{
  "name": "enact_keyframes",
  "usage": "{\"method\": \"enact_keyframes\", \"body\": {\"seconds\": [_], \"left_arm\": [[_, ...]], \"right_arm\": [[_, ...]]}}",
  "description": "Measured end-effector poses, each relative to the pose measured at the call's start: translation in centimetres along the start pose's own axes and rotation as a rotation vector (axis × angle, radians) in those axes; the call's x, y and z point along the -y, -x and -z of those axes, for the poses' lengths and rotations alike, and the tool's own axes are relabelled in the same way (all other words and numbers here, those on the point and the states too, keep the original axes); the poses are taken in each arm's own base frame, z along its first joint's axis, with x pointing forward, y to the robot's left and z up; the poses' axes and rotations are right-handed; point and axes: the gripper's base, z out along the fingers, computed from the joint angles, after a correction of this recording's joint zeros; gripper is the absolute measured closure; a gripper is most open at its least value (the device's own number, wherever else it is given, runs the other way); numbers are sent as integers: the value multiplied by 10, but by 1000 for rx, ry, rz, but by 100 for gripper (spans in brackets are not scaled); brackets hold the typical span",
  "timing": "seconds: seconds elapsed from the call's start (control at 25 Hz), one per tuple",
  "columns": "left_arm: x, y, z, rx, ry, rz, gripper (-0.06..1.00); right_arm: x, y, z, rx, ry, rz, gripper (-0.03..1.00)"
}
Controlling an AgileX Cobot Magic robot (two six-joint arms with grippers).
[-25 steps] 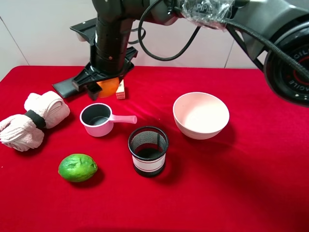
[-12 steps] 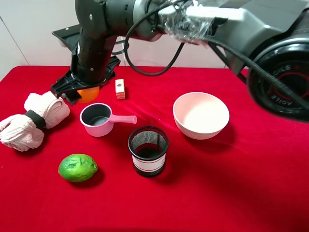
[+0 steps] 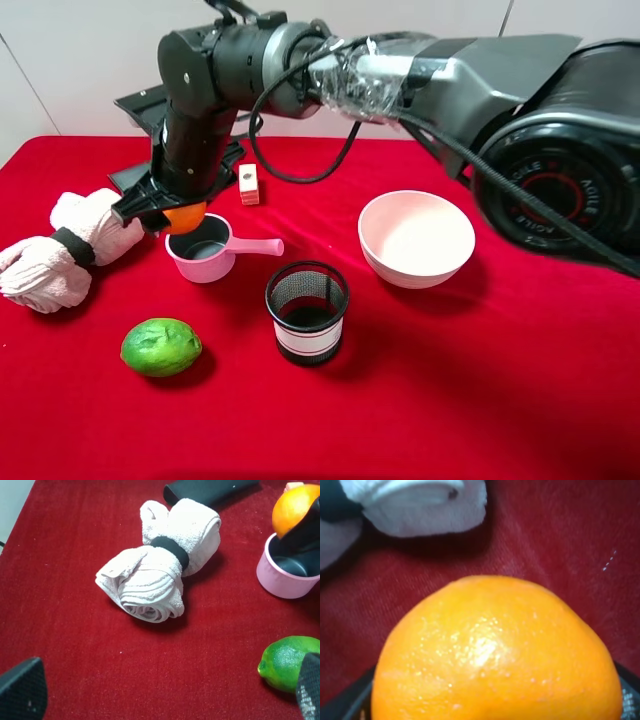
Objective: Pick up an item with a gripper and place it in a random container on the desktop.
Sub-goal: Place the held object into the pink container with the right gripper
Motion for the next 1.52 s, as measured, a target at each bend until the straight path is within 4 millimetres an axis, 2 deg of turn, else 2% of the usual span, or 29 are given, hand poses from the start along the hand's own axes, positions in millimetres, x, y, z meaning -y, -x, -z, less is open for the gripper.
{"method": "enact_keyframes", "body": {"seconds": [0.28, 1.52], "left_arm": [[0, 0, 0, 0, 0, 0, -5], [0, 0, 0, 0, 0, 0, -5]], "right_arm": [[4, -5, -10, -31, -30, 35, 42], [7, -10, -10, -81, -55, 72, 42]]}}
